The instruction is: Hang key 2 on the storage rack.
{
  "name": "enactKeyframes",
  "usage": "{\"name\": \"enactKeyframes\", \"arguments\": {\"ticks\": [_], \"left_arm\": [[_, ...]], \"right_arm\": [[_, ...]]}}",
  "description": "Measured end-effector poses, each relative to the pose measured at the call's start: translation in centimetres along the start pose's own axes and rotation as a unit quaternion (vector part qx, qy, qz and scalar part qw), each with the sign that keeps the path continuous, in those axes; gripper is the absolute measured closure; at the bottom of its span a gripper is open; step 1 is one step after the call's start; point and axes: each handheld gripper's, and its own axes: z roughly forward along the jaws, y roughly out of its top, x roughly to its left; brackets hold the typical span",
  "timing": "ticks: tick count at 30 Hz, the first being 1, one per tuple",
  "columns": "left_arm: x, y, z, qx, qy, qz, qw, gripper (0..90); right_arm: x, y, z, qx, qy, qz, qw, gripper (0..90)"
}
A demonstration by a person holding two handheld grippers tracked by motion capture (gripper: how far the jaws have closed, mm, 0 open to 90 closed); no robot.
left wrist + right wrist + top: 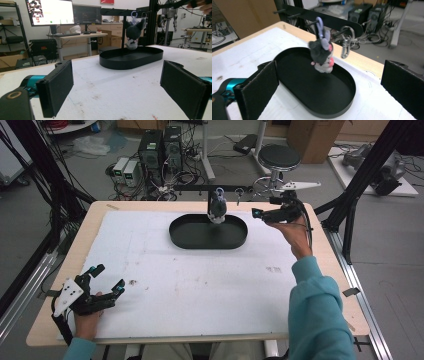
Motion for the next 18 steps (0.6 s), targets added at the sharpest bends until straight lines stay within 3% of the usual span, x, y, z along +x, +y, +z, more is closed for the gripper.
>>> {"name": "enactKeyframes", "arguments": {"ticks": [7, 11, 14, 18], "left_arm": [[0.0, 0.0, 0.0, 0.001, 0.001, 0.000, 1.0000, 11.8], [0.0, 0.0, 0.0, 0.001, 0.001, 0.000, 1.0000, 11.8], [0.0, 0.0, 0.0, 0.002, 0.001, 0.001, 1.0000, 11.8], [0.0, 0.0, 0.0, 0.002, 0.000, 0.001, 1.0000, 11.8]], "right_arm": [[4.0, -4.2, -4.7, -0.052, -0.001, -0.052, 0.9973, 0.6], [5.9, -8.1, -6.6, -0.112, 0.001, -0.047, 0.9926, 0.7], [6.9, -11.5, -7.3, -0.156, -0.029, -0.045, 0.9864, 0.6], [7.7, -14.9, -7.3, -0.174, -0.051, -0.030, 0.9830, 0.7]]}}
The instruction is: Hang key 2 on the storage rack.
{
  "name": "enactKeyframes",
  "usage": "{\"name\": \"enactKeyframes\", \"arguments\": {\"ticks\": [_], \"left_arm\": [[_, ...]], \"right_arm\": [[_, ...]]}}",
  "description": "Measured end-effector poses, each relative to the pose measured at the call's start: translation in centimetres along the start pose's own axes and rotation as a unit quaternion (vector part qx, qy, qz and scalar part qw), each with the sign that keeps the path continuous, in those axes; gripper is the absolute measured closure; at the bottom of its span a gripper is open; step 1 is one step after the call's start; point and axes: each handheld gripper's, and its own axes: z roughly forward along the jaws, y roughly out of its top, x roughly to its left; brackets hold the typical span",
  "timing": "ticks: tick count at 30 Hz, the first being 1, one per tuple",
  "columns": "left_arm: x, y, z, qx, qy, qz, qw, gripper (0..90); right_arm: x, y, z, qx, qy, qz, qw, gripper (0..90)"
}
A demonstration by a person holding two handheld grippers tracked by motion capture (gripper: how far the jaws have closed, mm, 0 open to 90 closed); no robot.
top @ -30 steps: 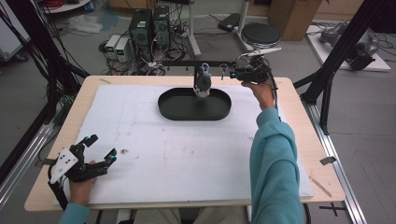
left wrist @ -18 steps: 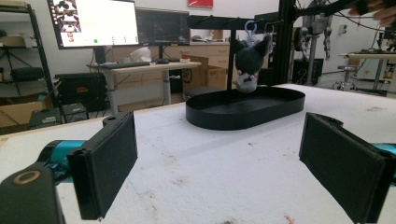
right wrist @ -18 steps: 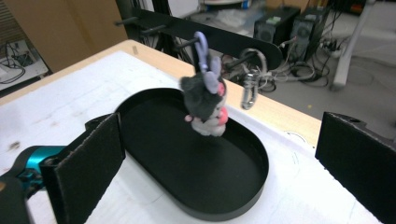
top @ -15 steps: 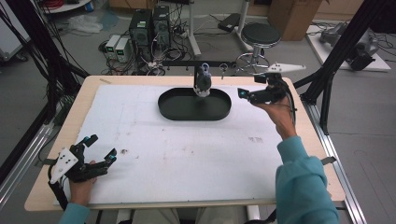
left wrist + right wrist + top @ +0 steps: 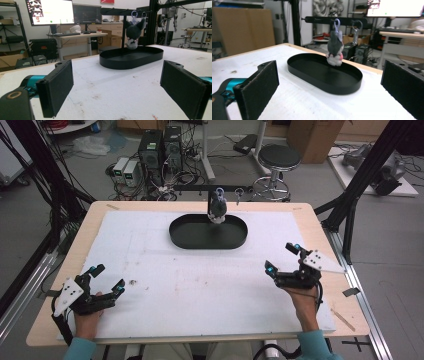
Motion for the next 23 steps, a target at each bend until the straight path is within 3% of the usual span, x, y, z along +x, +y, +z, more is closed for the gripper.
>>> {"name": "enactKeyframes", "arguments": {"ticks": [3, 7, 9, 11, 15, 17, 22, 23], "left_arm": [[-0.1, 0.0, 0.0, -0.002, 0.001, -0.001, 1.0000, 11.8], [-0.1, 0.0, 0.0, -0.002, 0.000, -0.001, 1.0000, 11.8], [-0.1, 0.0, 0.0, -0.002, 0.000, 0.000, 1.0000, 11.8], [-0.1, 0.0, 0.0, -0.002, 0.000, 0.000, 1.0000, 11.8], [-0.1, 0.0, 0.0, -0.002, 0.001, -0.002, 1.0000, 11.8], [0.0, 0.0, 0.0, -0.001, 0.002, 0.000, 1.0000, 11.8], [-0.1, 0.0, 0.0, -0.002, 0.000, -0.001, 1.0000, 11.8], [-0.1, 0.0, 0.0, -0.002, 0.001, -0.001, 1.0000, 11.8]], "right_arm": [[0.4, -1.4, -0.3, -0.004, -0.018, -0.018, 0.9997, 0.7], [0.4, -3.1, -0.7, -0.025, -0.024, -0.013, 0.9993, 0.6], [0.4, -4.2, -1.0, -0.033, -0.031, 0.000, 0.9990, 0.6], [0.3, -5.3, -1.2, -0.043, -0.024, 0.025, 0.9985, 0.7], [0.4, -6.8, -1.3, -0.012, -0.044, -0.012, 0.9989, 0.7], [0.2, -6.8, -1.5, -0.022, -0.039, 0.001, 0.9990, 0.7], [0.3, -7.0, -1.6, -0.020, -0.042, 0.000, 0.9989, 0.7], [0.4, -7.0, -1.6, -0.023, -0.043, -0.009, 0.9988, 0.7]]}}
